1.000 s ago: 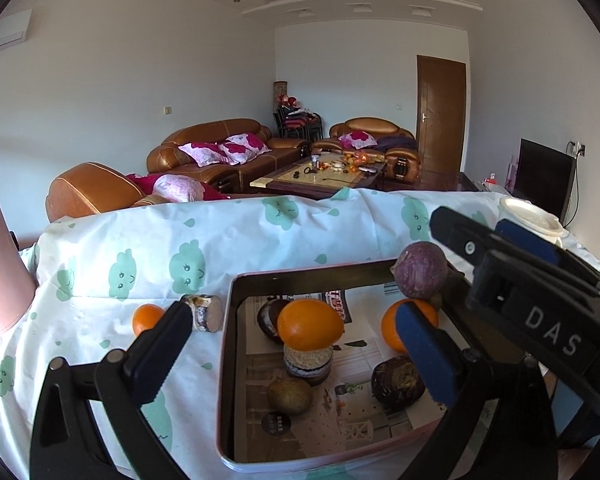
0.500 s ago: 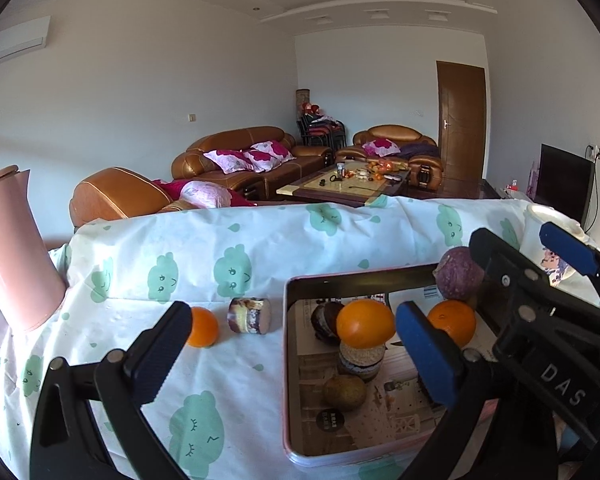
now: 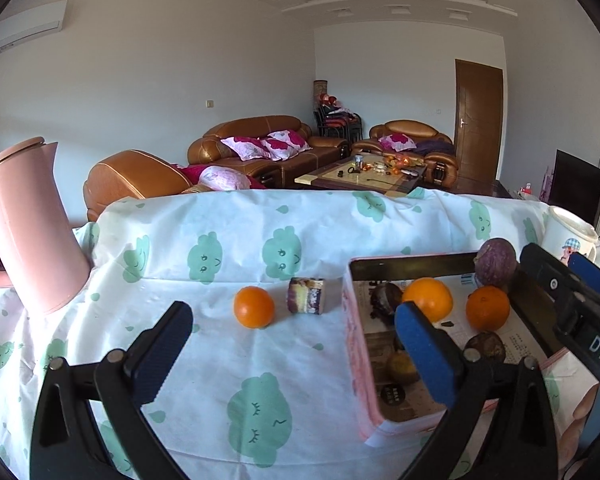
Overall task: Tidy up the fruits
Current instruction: 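Grasp another small orange with the right tool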
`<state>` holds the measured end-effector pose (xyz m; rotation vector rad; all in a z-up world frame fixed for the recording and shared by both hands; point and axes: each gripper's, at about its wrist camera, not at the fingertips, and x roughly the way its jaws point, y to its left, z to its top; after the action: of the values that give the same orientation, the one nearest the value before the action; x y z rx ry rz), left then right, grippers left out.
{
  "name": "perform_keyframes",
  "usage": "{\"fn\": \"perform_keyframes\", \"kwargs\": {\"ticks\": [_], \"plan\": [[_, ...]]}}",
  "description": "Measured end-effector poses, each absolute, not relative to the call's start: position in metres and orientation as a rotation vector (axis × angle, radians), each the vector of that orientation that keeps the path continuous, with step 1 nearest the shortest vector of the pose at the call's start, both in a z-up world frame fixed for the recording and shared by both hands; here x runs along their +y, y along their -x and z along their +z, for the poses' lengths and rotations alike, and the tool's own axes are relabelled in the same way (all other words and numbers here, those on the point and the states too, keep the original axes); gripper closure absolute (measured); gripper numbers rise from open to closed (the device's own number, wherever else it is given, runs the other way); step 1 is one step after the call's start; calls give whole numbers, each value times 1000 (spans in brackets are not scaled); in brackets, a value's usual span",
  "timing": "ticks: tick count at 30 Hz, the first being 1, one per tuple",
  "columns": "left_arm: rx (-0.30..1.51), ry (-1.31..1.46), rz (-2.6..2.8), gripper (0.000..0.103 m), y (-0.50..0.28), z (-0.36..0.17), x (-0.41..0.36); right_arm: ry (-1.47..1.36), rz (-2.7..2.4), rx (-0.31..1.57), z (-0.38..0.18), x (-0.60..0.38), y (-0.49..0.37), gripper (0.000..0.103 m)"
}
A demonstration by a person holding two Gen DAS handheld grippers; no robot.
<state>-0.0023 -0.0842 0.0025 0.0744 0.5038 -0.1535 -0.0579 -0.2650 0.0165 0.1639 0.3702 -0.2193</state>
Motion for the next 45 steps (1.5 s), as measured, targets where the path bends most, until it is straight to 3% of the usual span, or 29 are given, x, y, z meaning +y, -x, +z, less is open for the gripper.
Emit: {"fn": "perform_keyframes", "kwargs": {"ticks": [23, 24, 26, 28, 45], "plan": [[586, -73, 89, 0, -41, -8, 42, -27, -42, 451, 11, -148, 19, 21], [594, -74, 100, 0, -44, -9, 48, -23, -33, 466, 10, -145, 15, 23], [612, -67, 125, 0, -49, -11, 58, -19, -4, 504, 6, -138, 4, 44], [630, -63, 155, 0, -52, -13, 65, -15, 32, 566, 1, -130, -10, 59], [687, 30, 167, 0, -56, -11, 88, 144, 50, 854, -30, -65, -106, 60]]}}
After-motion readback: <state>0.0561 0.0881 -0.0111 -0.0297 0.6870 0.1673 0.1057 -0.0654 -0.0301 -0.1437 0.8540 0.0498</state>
